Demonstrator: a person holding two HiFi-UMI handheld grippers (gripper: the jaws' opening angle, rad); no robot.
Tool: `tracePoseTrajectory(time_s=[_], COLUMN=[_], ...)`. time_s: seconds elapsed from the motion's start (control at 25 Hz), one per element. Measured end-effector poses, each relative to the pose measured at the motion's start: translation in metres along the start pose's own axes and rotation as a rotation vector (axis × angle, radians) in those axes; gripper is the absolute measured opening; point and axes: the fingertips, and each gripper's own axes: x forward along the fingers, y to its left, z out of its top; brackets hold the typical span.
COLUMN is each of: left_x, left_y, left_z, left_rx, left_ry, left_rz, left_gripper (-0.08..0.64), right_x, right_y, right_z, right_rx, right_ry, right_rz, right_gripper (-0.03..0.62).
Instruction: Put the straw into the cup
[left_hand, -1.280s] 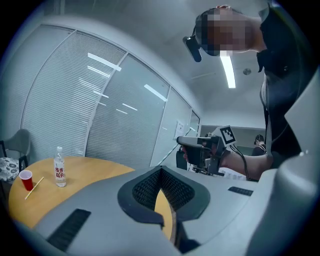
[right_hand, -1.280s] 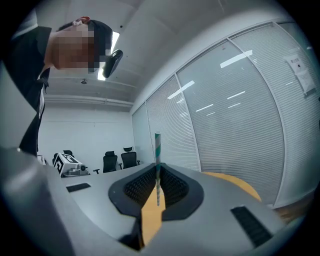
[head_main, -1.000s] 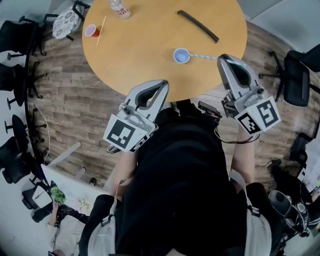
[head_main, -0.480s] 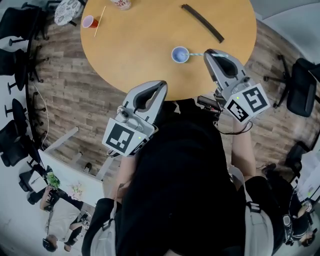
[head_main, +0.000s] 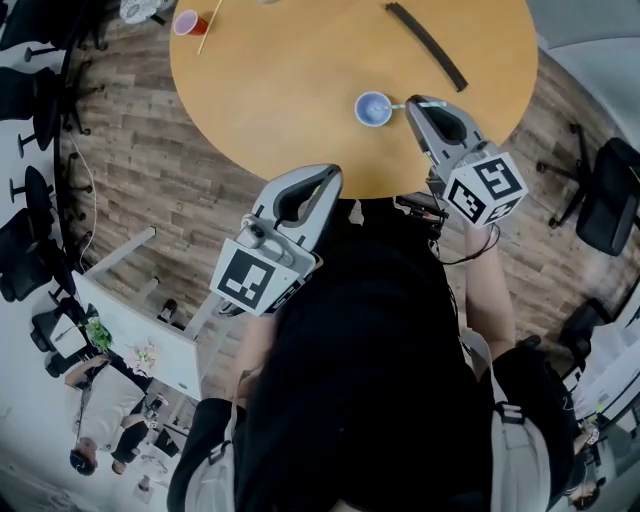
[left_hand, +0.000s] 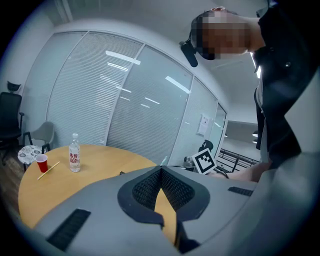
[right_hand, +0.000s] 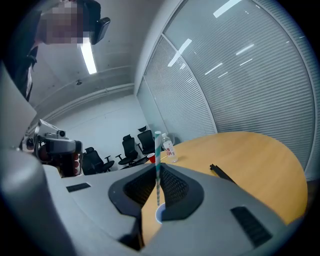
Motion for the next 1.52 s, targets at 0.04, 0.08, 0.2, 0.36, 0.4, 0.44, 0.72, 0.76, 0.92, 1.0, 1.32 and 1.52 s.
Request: tracePoseTrajectory(time_s=[0.04,0.08,0.2,0.36,0.4,0.44,0.72,0.76,0.92,1.0,1.32,1.52], left_x=[0.0,0.0,0.001,0.007,0.009,0.011,0.007,0.006,0.004,0.004,-0.004,-0.008], left_y=[0.0,-0.001,-0.005,-0.008,-0.007,-0.005,0.002,0.003,0.005,0.006,0.004,0.004], left_z=[-0.002,-0.004,-0.011,-0.011,-0.008,-0.004,-0.021,-0.022,-0.023,-0.022,-0.02,-0.024], left_rx=[-0.007,-0.012,-0.023,-0.038,-0.039,-0.041,-0.074,-0.077,-0.082,-0.075,-0.078,-0.08], left_ry=[0.001,0.004,0.022,0.02,0.004,-0.014,0.037,0.036,0.036,0.04,0.016,0.039], left_rz=[-0.003,-0.007,-0.01,-0.012,-0.01,-0.004,0.02,0.022,0.032,0.037,0.047,0.049], left_gripper=[0.012,0.011,0.011,0.011,0.011,0.011,0.011,0.011,0.011,0.011,0.011,0.012], right_x=[0.004,0.008,0.016,0.024,0.026,0.029,0.042,0.043,0.047,0.048,0.052,0.054], right_y=[-0.002,-0.003,-0.006,-0.011,-0.013,-0.015,-0.025,-0.027,-0.03,-0.031,-0.029,-0.03], right_z=[-0.003,-0.007,-0.016,-0.03,-0.035,-0.04,-0.07,-0.073,-0.082,-0.083,-0.093,-0.098], right_rx=[0.002,0.003,0.007,0.006,0.006,0.008,0.029,0.033,0.044,0.052,0.067,0.096], right_ry=[0.008,0.016,0.04,0.073,0.084,0.095,0.144,0.148,0.159,0.159,0.174,0.171], right_rz=[0.002,0.004,0.008,0.005,0.002,-0.002,-0.03,-0.035,-0.047,-0.048,-0.057,-0.068], right_gripper=[0.035,0.035,0.035,0.035,0.035,0.035,0.035,0.035,0.035,0.035,0.037,0.037])
